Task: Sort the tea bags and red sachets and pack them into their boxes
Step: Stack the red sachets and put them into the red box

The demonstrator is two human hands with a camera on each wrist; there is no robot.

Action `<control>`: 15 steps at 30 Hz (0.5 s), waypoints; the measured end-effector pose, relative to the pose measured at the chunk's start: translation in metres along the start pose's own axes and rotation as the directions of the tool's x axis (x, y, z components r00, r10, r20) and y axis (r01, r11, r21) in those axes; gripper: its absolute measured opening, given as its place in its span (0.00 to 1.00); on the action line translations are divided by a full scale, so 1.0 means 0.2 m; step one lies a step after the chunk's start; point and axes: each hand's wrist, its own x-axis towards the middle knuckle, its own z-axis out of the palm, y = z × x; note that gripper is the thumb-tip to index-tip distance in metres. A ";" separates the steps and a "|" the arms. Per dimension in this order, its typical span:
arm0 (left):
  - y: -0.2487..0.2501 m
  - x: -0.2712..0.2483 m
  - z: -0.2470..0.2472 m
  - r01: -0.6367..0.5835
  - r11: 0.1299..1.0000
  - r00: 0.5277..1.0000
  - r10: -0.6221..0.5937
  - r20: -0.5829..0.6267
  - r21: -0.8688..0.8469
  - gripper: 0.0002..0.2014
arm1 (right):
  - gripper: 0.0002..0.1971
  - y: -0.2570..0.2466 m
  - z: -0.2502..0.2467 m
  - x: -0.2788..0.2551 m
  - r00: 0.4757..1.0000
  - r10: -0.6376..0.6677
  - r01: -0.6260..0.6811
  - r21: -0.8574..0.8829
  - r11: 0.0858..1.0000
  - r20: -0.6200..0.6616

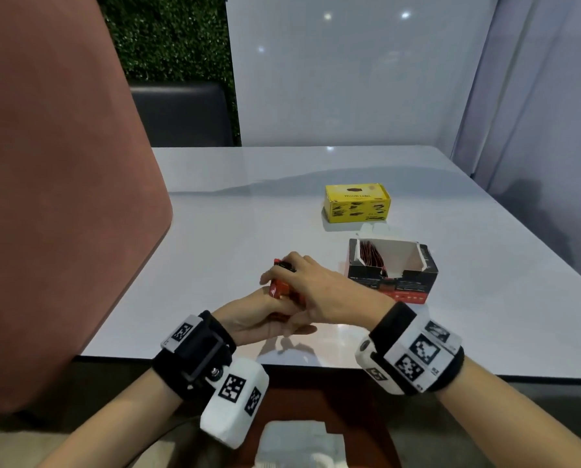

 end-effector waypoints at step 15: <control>0.21 0.54 0.17 -0.120 0.554 0.981 0.193 0.013 0.824 0.71 | 0.21 0.54 -0.52 -0.26 0.915 0.216 -0.299 -0.216 0.929 -0.341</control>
